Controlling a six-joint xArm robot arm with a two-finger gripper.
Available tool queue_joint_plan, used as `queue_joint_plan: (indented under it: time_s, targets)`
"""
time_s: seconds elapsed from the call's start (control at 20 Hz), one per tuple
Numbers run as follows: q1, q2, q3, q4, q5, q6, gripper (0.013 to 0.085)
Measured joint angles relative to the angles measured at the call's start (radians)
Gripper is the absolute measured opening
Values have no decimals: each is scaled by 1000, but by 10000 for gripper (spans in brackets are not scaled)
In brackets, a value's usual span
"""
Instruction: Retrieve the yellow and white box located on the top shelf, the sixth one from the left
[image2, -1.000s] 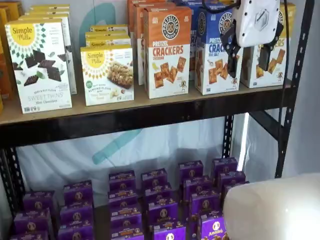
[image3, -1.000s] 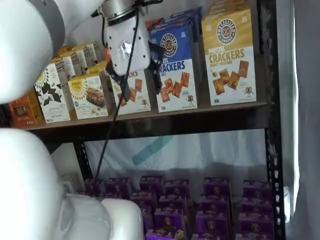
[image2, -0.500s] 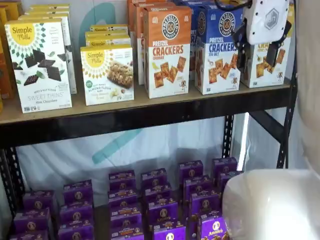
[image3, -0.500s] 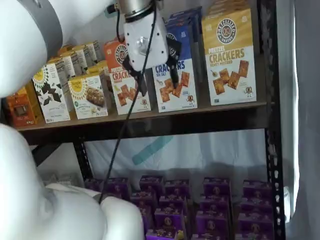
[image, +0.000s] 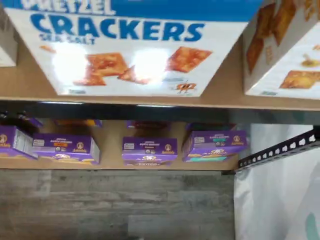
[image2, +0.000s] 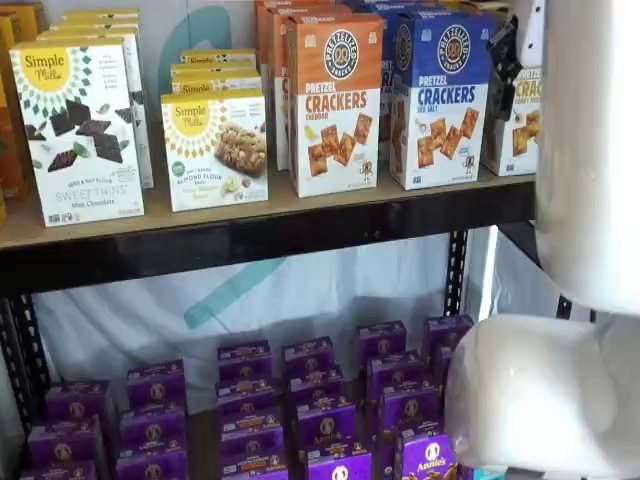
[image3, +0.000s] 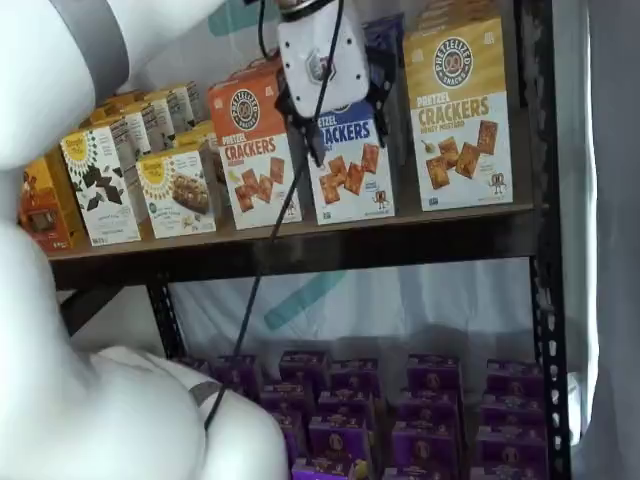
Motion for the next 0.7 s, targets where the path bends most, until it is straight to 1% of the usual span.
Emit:
queue_joint_plan:
  time_s: [0.1,0.3,0.4,0.55,0.7]
  targets:
    - [-23,12,-13,7,-4,-21,850]
    - [-84,41,-44,45,-13,-77,850]
    - [-106,49,-50,63,-24,-96,850]
    - [-132,63,-64,80,-37,-120,850]
    - [-148,79,-79,84,-49,-134,850]
